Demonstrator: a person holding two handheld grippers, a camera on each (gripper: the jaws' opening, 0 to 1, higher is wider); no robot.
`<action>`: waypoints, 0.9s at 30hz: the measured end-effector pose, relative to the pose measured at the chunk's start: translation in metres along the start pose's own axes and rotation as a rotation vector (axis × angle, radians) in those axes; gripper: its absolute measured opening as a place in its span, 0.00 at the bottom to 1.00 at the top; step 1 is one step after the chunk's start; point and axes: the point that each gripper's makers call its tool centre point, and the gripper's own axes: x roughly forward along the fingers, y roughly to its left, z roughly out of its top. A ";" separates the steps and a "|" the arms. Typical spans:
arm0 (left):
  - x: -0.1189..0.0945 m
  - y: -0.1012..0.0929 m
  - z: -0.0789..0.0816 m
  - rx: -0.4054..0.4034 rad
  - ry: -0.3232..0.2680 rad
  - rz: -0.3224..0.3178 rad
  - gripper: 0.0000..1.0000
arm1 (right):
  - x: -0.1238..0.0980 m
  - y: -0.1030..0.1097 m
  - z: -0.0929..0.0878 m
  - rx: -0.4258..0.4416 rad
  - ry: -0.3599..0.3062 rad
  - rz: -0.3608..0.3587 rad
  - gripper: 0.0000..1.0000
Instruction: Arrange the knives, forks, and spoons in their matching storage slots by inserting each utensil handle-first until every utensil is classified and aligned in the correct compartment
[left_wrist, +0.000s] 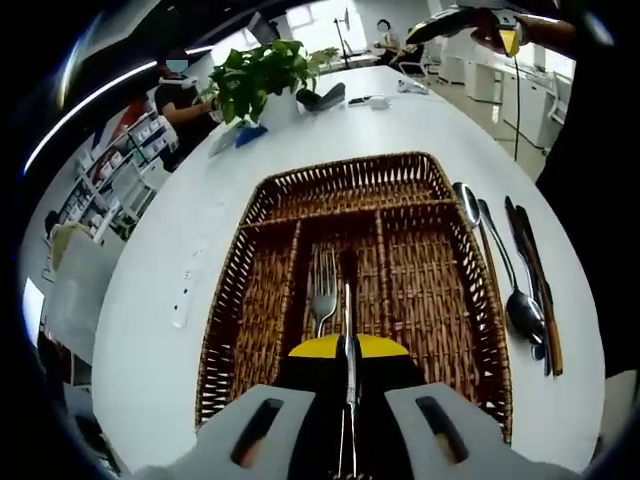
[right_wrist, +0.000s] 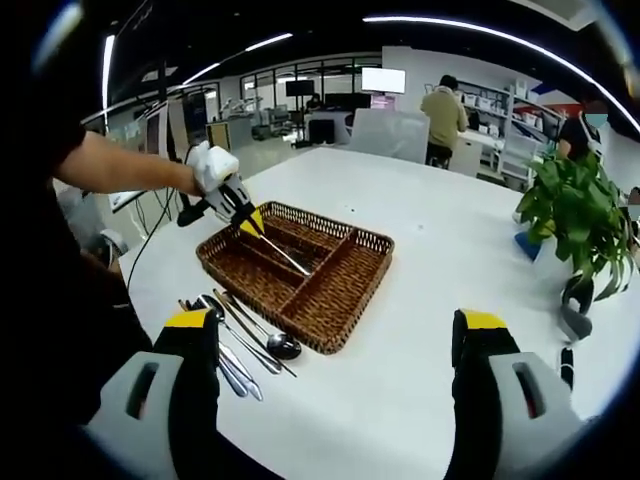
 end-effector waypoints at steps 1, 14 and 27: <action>0.002 0.001 -0.002 -0.010 -0.002 -0.002 0.01 | 0.000 0.000 0.000 -0.002 0.003 -0.001 1.00; 0.021 0.002 -0.026 -0.017 0.085 -0.021 0.02 | -0.008 0.000 -0.002 -0.011 0.018 -0.017 1.00; 0.039 0.000 -0.045 -0.042 0.190 -0.040 0.03 | -0.013 0.000 -0.004 -0.010 0.023 -0.026 1.00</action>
